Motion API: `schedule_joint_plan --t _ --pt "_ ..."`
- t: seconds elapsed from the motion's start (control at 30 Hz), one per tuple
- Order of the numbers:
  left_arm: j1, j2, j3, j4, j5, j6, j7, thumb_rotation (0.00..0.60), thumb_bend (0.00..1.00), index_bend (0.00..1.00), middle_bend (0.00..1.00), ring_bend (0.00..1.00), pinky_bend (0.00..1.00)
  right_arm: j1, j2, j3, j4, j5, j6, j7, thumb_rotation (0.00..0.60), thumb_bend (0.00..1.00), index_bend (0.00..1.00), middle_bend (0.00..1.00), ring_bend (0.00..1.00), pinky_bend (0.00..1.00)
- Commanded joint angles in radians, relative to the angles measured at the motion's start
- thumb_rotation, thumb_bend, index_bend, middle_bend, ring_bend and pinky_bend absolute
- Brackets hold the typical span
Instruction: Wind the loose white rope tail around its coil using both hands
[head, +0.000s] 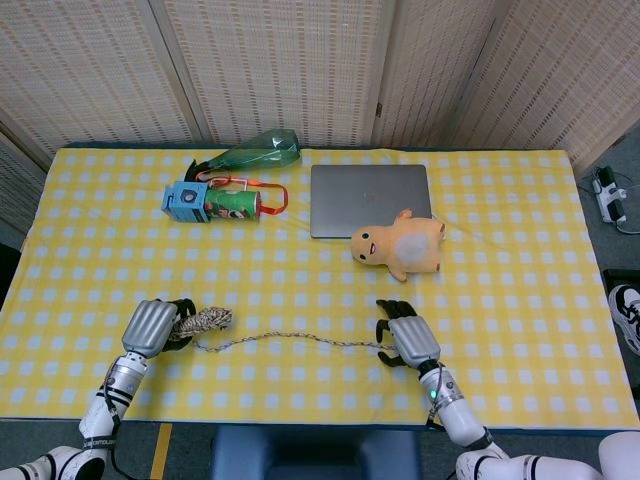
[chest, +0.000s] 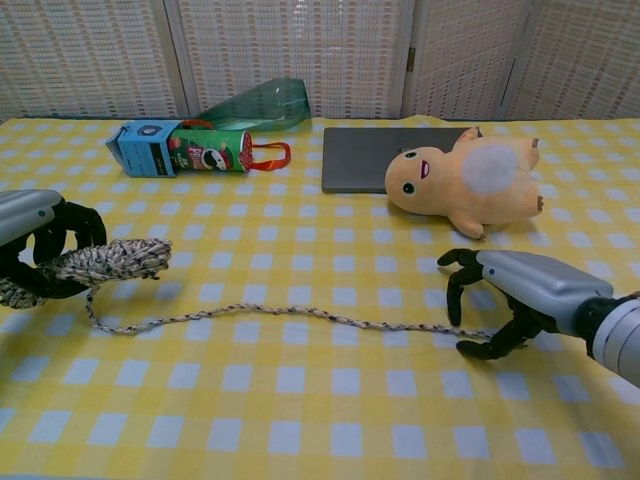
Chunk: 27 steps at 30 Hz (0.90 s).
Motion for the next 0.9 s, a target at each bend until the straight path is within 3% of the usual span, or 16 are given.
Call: schedule_joint_plan --t 0.03,0.6,0.9 --pt "0.000 -0.001 0.000 0.001 0.000 0.000 0.000 0.600 0.66 0.65 0.74 0.65 0.58 0.002 0.008 0.001 -0.006 0.001 -0.006 0.006 0.600 0.40 0.55 0.13 0.09 0.08" --pt "0.000 -0.008 -0.001 0.012 -0.001 -0.005 -0.002 0.600 0.66 0.65 0.74 0.64 0.57 0.017 0.028 0.003 -0.018 0.040 -0.040 -0.003 0.600 0.48 0.58 0.14 0.09 0.08" --pt "-0.001 0.000 -0.006 0.002 0.012 0.008 -0.005 0.600 0.66 0.65 0.74 0.64 0.57 0.007 0.060 0.003 -0.053 -0.002 -0.014 0.039 0.600 0.55 0.62 0.16 0.10 0.08"
